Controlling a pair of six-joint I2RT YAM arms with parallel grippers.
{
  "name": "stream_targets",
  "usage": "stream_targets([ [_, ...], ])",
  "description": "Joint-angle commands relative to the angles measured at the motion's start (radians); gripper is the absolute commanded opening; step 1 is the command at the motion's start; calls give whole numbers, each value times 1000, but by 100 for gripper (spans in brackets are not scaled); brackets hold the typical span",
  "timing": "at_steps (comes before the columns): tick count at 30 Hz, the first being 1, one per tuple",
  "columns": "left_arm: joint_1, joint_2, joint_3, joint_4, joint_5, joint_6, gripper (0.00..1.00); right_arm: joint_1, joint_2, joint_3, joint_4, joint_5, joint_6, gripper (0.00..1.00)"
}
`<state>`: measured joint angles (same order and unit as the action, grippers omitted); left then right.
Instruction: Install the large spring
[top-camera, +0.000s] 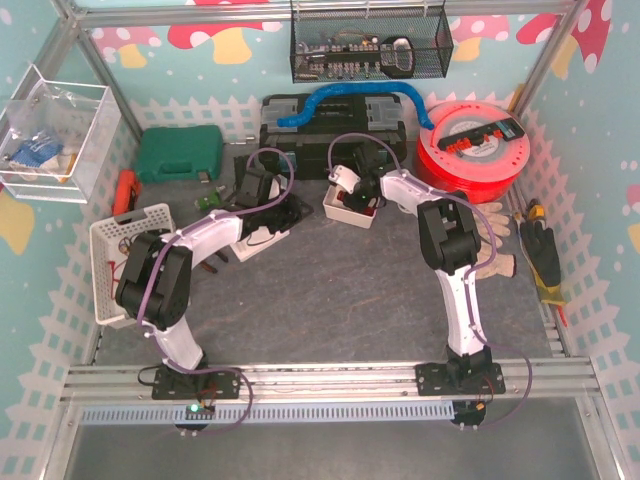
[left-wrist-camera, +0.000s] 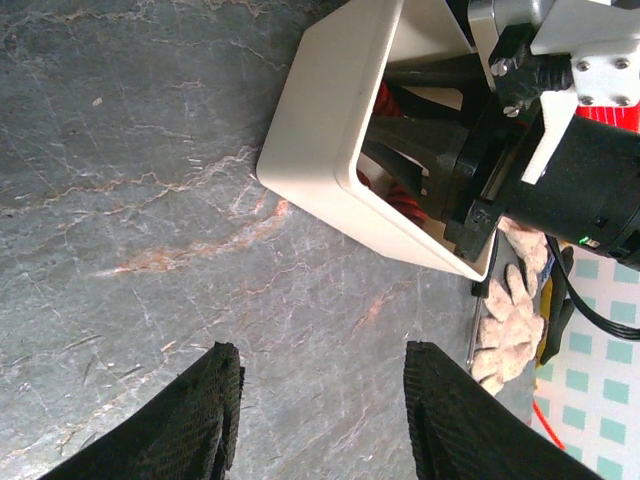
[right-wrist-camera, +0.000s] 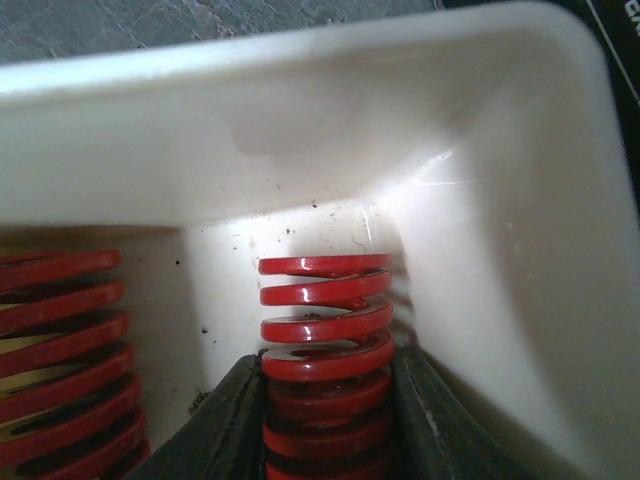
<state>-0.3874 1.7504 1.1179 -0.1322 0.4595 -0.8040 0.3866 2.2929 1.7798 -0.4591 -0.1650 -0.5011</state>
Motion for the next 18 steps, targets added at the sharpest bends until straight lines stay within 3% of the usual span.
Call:
stream_targets([
  [1, 2, -27, 36, -4, -17, 1, 49, -2, -44, 6, -41, -38, -3, 0],
  [9, 16, -49, 88, -4, -9, -26, 70, -2, -152, -58, 23, -48, 17, 0],
  [14, 21, -64, 109, -4, -13, -28, 71, -2, -227, -91, 64, -112, 68, 0],
  [18, 25, -63, 126, 9, 2, -28, 65, 3, -313, -165, 135, -171, 96, 0],
])
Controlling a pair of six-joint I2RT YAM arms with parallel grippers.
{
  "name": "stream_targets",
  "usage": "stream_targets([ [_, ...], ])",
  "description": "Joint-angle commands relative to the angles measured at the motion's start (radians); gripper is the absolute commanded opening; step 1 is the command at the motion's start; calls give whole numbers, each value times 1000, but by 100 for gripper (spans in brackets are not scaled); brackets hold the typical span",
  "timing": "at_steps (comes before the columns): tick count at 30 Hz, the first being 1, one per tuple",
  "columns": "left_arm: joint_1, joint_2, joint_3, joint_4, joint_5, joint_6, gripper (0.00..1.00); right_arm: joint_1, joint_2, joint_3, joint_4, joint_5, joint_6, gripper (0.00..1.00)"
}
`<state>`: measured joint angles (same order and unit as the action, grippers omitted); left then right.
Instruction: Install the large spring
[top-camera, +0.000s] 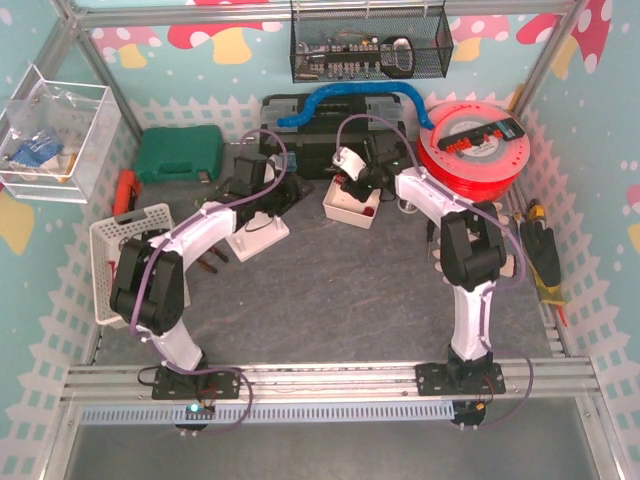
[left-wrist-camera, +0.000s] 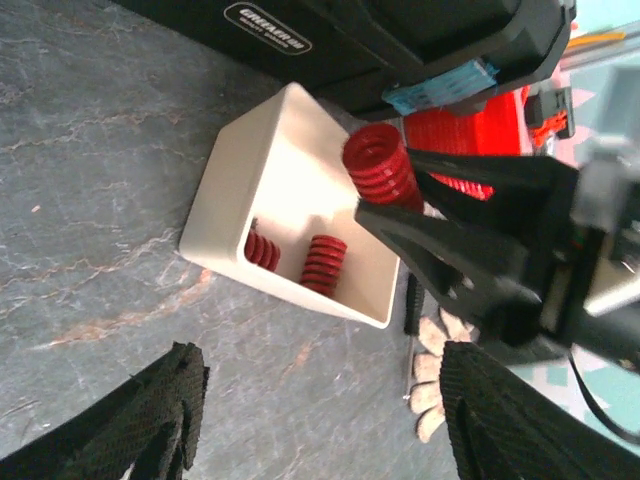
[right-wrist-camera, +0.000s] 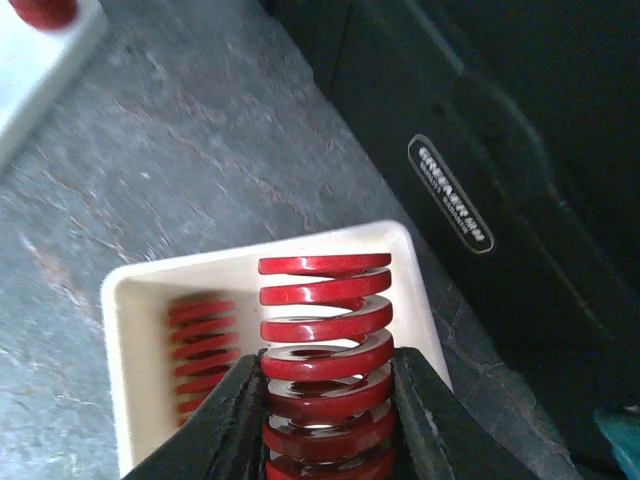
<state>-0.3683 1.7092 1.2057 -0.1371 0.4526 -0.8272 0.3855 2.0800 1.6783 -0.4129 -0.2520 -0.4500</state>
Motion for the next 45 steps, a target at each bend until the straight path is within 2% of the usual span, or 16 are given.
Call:
stream_targets([
  [1, 7, -23, 43, 23, 15, -6, 63, 7, -129, -93, 119, -95, 51, 0],
  [4, 9, -22, 62, 52, 47, -8, 54, 18, -175, -161, 173, -125, 71, 0],
  [6, 8, -18, 79, 67, 77, -8, 54, 29, -223, -190, 195, -142, 77, 0],
  [12, 6, 19, 142, 81, 196, -1, 63, 70, -310, -317, 354, -170, 119, 0],
  [21, 8, 45, 152, 82, 242, -13, 68, 96, -342, -379, 448, -174, 151, 0],
  [29, 21, 50, 150, 68, 226, -12, 69, 102, -374, -429, 507, -158, 167, 0],
  [45, 17, 78, 147, 85, 287, -70, 52, 113, -381, -449, 579, -199, 189, 0],
])
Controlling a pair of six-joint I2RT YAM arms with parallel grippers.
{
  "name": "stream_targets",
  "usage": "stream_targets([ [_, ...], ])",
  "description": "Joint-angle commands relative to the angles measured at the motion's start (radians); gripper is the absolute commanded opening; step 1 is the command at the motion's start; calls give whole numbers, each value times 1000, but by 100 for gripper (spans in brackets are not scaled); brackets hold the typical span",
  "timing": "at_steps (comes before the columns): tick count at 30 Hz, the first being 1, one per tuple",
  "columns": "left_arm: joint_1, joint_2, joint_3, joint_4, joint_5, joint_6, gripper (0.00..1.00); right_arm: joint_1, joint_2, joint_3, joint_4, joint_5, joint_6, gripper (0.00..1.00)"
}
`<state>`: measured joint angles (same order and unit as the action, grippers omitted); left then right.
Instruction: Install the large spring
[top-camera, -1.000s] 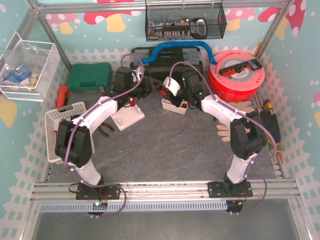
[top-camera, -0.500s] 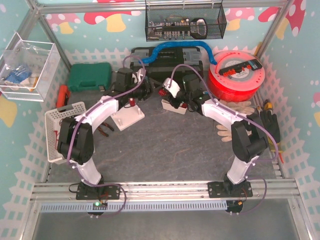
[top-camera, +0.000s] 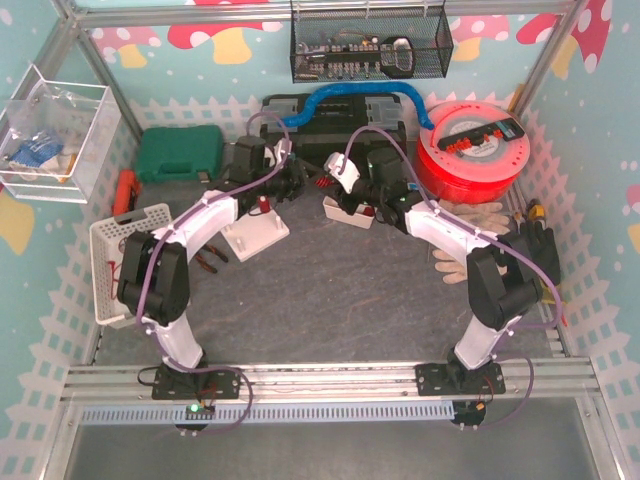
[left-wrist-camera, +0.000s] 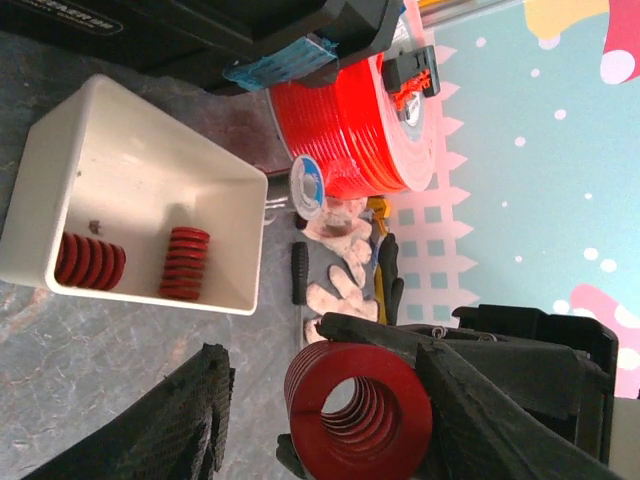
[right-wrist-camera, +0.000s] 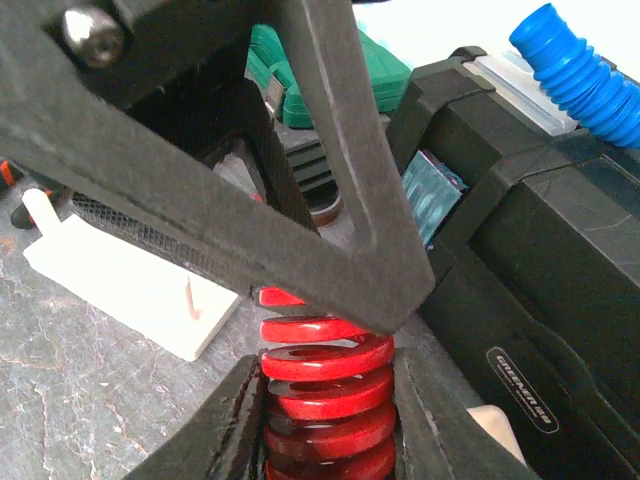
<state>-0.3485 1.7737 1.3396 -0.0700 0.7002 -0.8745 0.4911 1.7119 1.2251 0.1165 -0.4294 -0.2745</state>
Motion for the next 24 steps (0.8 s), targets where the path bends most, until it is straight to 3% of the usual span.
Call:
stream_targets([
  [1, -3, 12, 10, 19, 38, -25, 50, 9, -10, 6, 49, -23, 13, 0],
  [7, -3, 7, 7, 33, 52, -42, 39, 16, 4, 11, 51, -43, 7, 0],
  [13, -1, 6, 13, 42, 58, -63, 5, 18, 24, 19, 37, -48, 5, 2],
  [14, 0, 3, 12, 41, 54, -64, 1, 17, 30, 26, 28, -43, 9, 6],
  [19, 35, -33, -13, 38, 0, -45, 0, 18, 53, 46, -53, -6, 35, 48],
  [24, 88, -100, -42, -50, -165, 46, 0, 17, -14, -43, -54, 121, 161, 72],
])
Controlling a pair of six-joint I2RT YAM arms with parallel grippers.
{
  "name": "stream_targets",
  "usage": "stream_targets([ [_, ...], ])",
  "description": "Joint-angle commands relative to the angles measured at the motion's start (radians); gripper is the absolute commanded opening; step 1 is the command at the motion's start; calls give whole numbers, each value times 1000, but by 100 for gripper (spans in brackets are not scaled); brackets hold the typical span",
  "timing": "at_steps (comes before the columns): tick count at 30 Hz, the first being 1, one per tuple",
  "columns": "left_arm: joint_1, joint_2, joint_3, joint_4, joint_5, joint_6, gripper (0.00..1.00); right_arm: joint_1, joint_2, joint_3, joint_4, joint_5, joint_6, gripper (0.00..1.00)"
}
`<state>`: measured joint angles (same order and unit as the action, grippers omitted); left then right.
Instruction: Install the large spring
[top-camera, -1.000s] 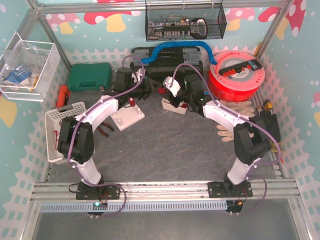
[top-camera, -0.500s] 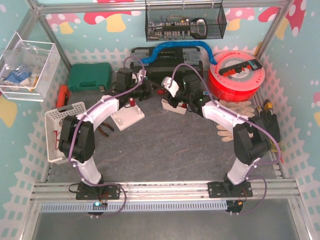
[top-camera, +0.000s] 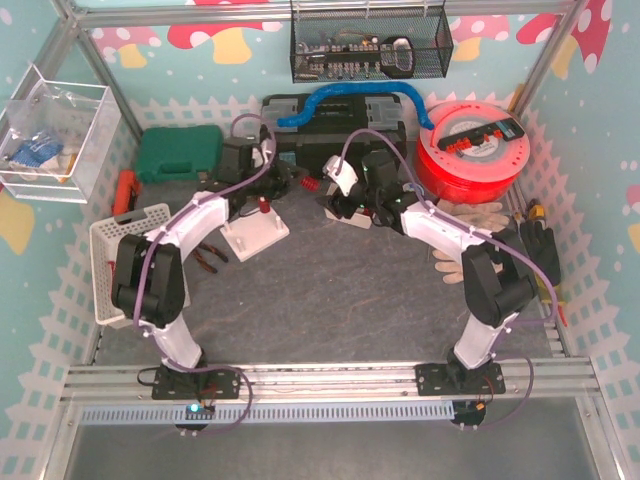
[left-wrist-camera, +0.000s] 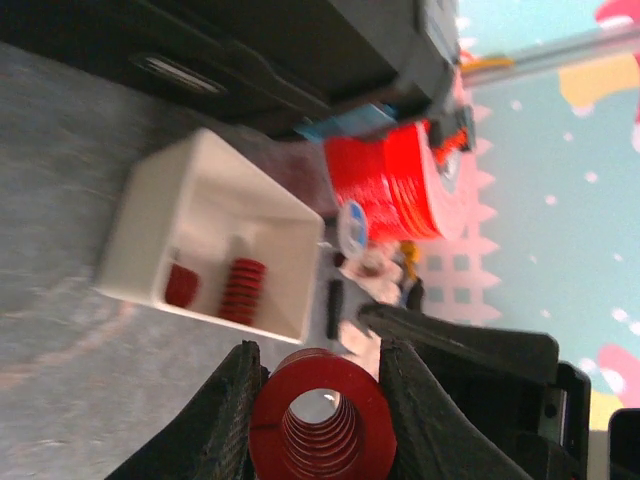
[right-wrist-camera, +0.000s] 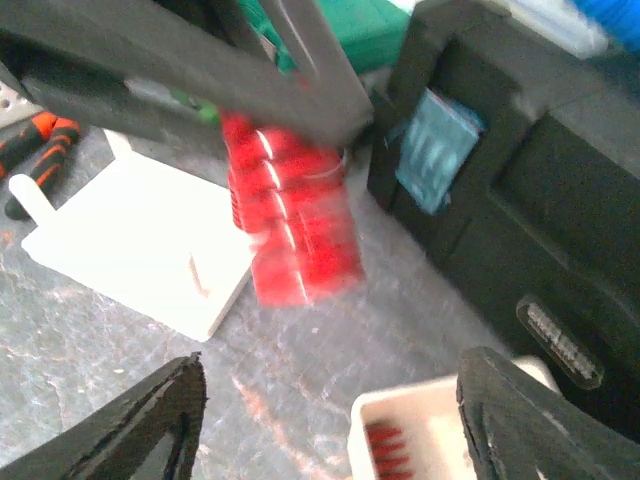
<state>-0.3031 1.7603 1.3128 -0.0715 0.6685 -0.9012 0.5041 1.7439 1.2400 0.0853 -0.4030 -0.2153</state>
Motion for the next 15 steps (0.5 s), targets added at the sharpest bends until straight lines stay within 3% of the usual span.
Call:
stream_targets([
  [1, 51, -99, -17, -84, -186, 98, 0, 5, -61, -75, -23, 116, 122, 77],
  [3, 64, -130, -28, -141, -301, 142, 0, 4, -88, -100, -23, 157, 155, 95],
  [4, 68, -147, -36, -165, -357, 164, 0, 5, -99, -109, -25, 182, 170, 98],
  [8, 83, -226, -92, -233, -610, 226, 0, 4, -113, -103, -46, 311, 240, 99],
  [15, 110, -312, -211, -307, -834, 260, 0, 4, -80, -33, -95, 451, 308, 99],
])
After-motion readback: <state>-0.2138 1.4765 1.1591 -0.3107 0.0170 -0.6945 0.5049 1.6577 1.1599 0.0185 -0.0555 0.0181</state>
